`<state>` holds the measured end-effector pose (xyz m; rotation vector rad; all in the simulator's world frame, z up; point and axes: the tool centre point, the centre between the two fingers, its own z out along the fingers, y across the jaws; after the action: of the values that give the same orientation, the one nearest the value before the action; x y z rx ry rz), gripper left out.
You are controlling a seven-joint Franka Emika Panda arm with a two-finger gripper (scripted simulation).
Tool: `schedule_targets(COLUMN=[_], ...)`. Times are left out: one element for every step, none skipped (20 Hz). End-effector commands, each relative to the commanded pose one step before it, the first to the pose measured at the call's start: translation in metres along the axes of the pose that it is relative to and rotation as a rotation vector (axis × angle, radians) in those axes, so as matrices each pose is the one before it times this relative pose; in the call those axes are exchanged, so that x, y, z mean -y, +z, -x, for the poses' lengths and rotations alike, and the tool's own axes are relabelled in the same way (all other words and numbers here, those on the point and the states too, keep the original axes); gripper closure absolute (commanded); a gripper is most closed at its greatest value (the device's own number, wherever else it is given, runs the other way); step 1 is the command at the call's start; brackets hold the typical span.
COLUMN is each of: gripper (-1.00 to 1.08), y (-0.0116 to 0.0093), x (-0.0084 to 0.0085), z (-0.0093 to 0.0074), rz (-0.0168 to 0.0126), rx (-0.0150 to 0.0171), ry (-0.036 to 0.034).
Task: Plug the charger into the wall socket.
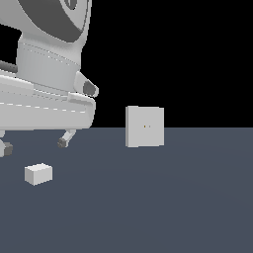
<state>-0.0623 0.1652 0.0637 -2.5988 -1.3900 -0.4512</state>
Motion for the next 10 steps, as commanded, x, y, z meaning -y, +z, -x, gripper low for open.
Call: schedule_targets(gripper=[-0.92, -0.92, -0.92, -0.92, -0.92, -0.92, -0.92, -0.92, -0.92, -0.92], y=[0.00177, 0.00192, 0.00277, 0.00300, 0.00374, 0.00426, 0.00457, 0.00522, 0.00453, 0.00413], x=[0.00004, -0.00002, 0.00033, -0.00004, 0.00022, 0.00021, -0.00009, 0.00030, -0.00012, 0.00017], z=[0.00084, 0.00087, 0.00087, 0.00133, 0.00137, 0.00156, 0.00194, 0.00177, 0.00182, 0.00136], rz=[0.00036, 0.00000, -0.00018, 0.00000, -0.00019, -0.00022, 0.00000, -0.00044, 0.00000, -0.00044], rx=[0.00010, 0.00000, 0.00056, 0.00000, 0.00032, 0.00028, 0.00000, 0.00024, 0.00000, -0.00004], ry=[-0.00038, 0.00000, -0.00078, 0.00000, -0.00058, -0.00059, 0.00000, -0.00084, 0.00000, -0.00053])
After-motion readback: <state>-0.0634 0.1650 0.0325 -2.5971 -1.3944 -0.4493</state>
